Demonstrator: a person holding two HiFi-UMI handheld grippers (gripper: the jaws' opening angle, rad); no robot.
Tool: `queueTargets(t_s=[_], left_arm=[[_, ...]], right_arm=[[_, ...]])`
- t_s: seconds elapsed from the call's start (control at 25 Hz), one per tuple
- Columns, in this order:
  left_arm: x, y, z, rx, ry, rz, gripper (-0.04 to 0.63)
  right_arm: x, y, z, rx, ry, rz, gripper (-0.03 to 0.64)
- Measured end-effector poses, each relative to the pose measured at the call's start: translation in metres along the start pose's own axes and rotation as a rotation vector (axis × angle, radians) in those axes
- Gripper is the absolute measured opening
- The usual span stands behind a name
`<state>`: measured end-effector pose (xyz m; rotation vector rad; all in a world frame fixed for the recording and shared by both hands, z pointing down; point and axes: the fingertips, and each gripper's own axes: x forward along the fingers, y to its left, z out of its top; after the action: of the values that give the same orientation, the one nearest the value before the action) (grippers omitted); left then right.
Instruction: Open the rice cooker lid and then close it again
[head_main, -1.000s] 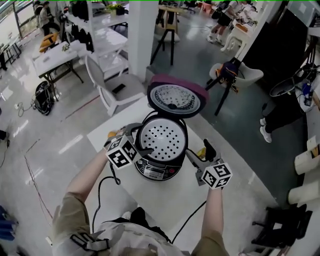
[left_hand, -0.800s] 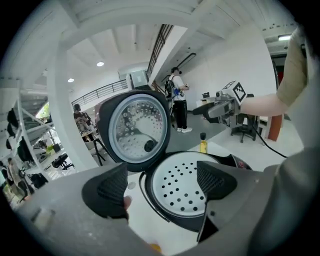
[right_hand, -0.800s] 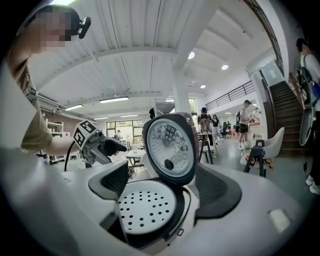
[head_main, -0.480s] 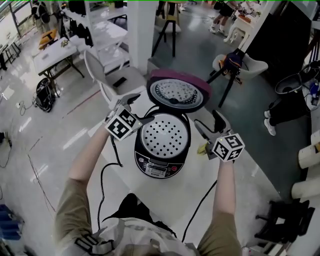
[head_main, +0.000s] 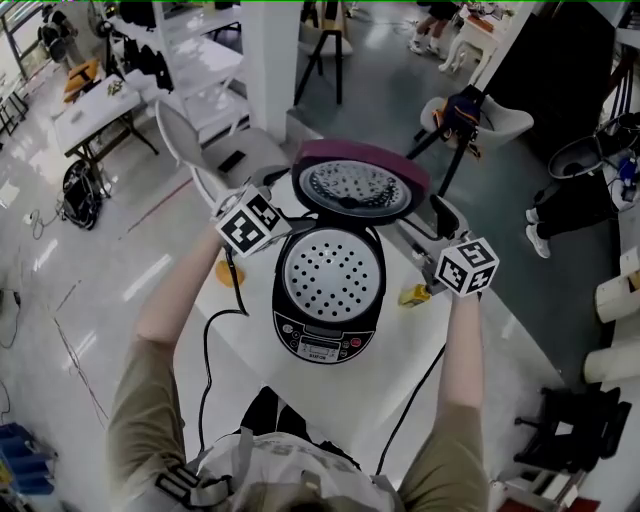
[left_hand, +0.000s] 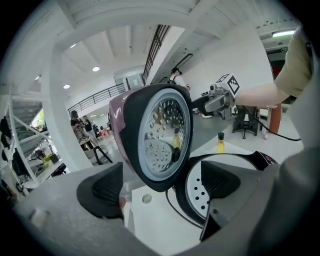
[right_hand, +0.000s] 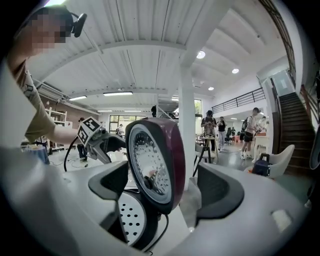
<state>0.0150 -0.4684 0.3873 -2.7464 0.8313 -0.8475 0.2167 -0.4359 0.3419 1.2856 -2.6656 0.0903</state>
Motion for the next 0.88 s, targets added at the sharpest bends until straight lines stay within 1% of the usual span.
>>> queueTargets(t_s=[0.16, 0.4, 0.68, 0.88], left_arm=[[0.011, 0.011, 0.006, 0.023, 0.003, -0.008, 0.505], [0.025, 0.014, 0.01, 0.048, 0.012, -0.031, 0.514], [0.026, 0.013, 0.009, 0.058, 0.024, -0.026, 0.515], [0.023, 0.009, 0.009, 0.049, 0.03, -0.019, 0.523]], right_arm=[[0.013, -0.009, -0.005, -0.002, 0.017, 0.015, 0.413], [0.031, -0.011, -0.01, -0.004, 0.022, 0.049, 0.413], [0.041, -0.002, -0.009, -0.006, 0.014, 0.087, 0.413], [0.039, 0.008, -0.009, -0.02, 0.018, 0.106, 0.414]])
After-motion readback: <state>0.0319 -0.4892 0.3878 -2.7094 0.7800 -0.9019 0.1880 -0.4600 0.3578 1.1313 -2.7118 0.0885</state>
